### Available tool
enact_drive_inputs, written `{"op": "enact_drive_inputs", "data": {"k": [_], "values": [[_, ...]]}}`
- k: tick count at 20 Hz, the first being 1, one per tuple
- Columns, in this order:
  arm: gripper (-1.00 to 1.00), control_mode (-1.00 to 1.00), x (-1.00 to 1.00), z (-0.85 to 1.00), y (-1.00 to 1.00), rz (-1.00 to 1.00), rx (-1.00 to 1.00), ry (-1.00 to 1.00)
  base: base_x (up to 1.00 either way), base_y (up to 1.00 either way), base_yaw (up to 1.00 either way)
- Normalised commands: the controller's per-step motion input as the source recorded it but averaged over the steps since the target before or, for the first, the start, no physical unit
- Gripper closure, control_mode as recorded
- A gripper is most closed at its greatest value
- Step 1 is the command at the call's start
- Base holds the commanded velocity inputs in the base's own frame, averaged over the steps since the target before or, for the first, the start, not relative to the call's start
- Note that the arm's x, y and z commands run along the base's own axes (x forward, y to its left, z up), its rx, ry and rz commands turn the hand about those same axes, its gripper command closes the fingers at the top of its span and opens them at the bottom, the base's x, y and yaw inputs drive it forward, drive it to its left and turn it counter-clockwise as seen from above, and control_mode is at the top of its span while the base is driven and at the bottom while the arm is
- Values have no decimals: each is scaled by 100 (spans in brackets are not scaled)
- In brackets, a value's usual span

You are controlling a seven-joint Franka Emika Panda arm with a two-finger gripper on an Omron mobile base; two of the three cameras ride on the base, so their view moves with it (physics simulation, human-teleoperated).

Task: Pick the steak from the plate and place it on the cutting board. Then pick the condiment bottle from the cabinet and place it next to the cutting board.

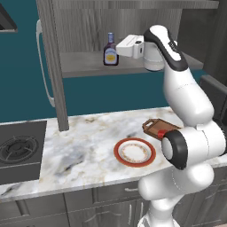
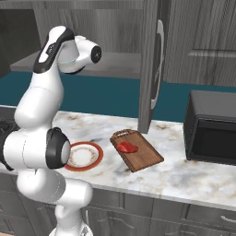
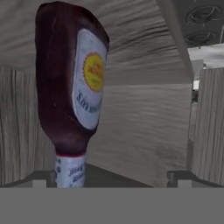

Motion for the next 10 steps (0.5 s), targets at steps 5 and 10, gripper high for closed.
{"op": "enact_drive_inputs", "data": {"k": [5,10], "values": [[-100,-100,15,0,3,0,0,0,0,0,0],[-100,-100,19,-1,0,0,0,0,0,0,0]]}}
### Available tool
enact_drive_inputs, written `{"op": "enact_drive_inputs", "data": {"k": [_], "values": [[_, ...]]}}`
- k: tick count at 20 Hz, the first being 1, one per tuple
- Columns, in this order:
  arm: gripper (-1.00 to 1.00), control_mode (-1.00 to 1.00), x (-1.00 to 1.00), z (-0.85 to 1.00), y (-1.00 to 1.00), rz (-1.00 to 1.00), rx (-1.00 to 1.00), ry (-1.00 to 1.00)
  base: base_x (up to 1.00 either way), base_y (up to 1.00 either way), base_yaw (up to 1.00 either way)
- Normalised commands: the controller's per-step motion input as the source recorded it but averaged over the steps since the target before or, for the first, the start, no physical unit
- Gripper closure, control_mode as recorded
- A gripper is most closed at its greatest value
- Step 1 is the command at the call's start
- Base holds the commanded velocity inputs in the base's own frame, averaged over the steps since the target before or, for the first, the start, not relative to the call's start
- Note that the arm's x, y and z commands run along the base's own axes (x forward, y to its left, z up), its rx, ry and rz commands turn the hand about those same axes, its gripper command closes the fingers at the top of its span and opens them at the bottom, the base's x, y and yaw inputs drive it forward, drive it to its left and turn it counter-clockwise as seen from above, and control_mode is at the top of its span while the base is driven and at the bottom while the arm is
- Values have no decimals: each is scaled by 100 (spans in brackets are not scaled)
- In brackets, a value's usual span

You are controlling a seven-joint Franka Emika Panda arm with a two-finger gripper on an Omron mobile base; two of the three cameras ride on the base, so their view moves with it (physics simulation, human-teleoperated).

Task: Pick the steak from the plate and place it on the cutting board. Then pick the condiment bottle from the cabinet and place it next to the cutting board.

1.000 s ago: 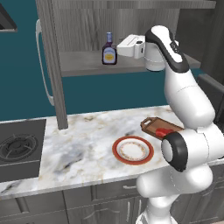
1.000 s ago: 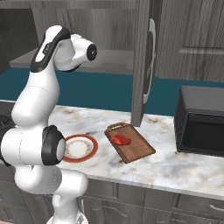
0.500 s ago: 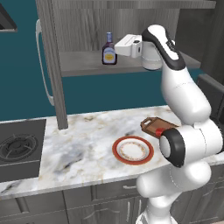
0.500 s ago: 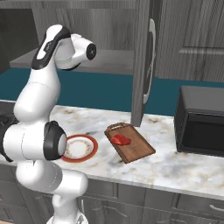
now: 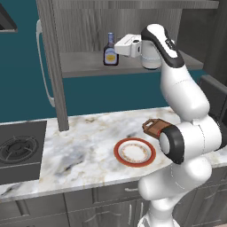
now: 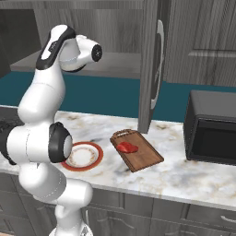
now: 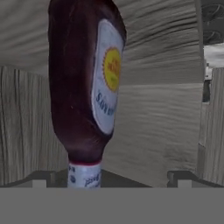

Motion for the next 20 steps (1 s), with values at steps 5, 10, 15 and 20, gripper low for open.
{"op": "enact_drive_inputs", "data": {"k": [5,10,15,20], "values": [[-100,-100,18,-3,0,0,0,0,0,0,0],[-100,-100,14,-5,0,0,0,0,0,0,0],[-100,-100,12,-4,0,0,0,0,0,0,0],[-100,-100,12,0,2,0,0,0,0,0,0]]}}
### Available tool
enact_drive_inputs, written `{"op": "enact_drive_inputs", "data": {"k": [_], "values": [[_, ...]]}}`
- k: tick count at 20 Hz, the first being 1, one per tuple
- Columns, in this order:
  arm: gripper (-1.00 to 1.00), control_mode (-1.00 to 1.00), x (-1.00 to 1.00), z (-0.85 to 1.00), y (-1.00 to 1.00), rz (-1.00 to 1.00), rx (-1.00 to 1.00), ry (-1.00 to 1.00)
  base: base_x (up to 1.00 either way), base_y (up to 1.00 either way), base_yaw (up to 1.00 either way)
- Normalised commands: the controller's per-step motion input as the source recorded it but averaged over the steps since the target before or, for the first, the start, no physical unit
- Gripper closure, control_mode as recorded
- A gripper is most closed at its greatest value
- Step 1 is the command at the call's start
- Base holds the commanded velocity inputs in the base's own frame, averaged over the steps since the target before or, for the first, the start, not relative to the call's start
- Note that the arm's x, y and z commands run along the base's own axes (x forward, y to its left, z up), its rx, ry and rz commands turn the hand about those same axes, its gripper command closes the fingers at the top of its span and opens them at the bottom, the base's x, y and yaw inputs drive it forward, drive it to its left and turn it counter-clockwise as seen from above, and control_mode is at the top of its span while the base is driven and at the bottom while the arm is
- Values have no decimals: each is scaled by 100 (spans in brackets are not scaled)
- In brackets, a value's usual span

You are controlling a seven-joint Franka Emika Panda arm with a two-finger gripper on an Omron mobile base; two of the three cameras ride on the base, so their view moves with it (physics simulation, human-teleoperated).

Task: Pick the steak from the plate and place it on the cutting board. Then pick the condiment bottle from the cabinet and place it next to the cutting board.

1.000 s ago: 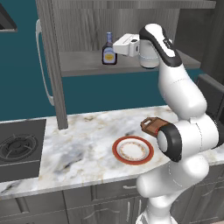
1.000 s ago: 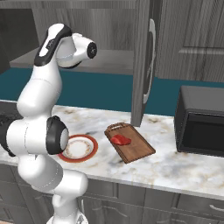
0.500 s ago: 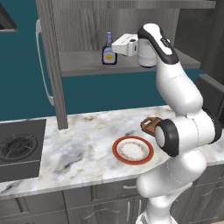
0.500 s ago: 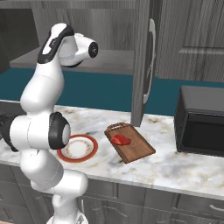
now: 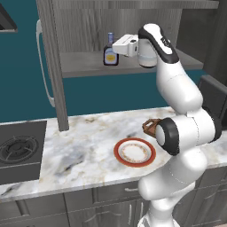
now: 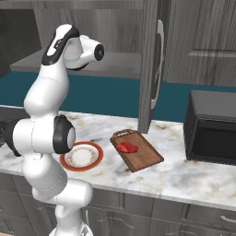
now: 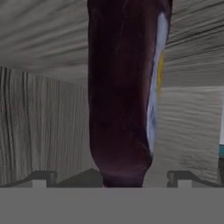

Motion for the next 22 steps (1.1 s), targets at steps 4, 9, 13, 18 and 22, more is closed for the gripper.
{"op": "enact_drive_inputs", "data": {"k": [4,9,13,18,22], "values": [[-100,-100,12,0,7,-1,1,0,0,0,0],[-100,-100,9,0,8,-1,1,0,0,0,0],[-100,-100,6,0,7,-1,0,0,0,0,0],[-100,-100,6,0,8,-1,0,0,0,0,0],[100,-100,2,0,12,0,0,0,0,0,0]]}}
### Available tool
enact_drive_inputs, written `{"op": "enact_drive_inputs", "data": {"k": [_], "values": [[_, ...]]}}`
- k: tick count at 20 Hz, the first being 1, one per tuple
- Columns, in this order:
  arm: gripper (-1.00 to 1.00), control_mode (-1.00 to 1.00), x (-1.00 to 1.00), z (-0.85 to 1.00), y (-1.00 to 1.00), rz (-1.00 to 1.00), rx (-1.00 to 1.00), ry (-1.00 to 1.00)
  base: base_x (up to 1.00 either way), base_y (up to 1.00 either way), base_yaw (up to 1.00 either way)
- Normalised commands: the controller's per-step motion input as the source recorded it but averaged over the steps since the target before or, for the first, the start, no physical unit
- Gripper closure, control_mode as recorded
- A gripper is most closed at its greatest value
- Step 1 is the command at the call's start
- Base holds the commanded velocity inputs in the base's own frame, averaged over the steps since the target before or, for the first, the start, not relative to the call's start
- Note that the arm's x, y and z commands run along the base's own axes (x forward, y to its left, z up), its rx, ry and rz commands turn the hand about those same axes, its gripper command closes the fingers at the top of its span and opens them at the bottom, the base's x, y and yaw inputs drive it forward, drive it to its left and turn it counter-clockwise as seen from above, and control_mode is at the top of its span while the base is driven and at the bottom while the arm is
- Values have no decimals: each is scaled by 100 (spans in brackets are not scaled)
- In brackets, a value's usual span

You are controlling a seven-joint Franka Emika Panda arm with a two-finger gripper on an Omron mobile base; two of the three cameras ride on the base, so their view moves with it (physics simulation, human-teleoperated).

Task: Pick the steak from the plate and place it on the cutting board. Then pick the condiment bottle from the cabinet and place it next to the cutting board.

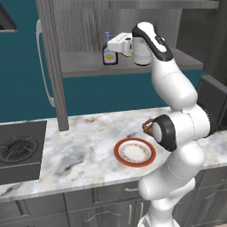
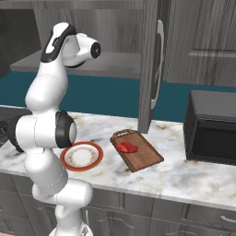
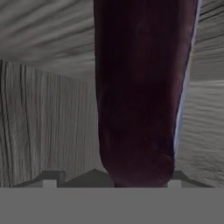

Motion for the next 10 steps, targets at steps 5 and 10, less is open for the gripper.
{"op": "enact_drive_inputs", "data": {"k": [5,10], "values": [[100,-100,0,0,0,0,0,0,0,0,0],[100,-100,0,0,0,0,0,0,0,0,0]]}}
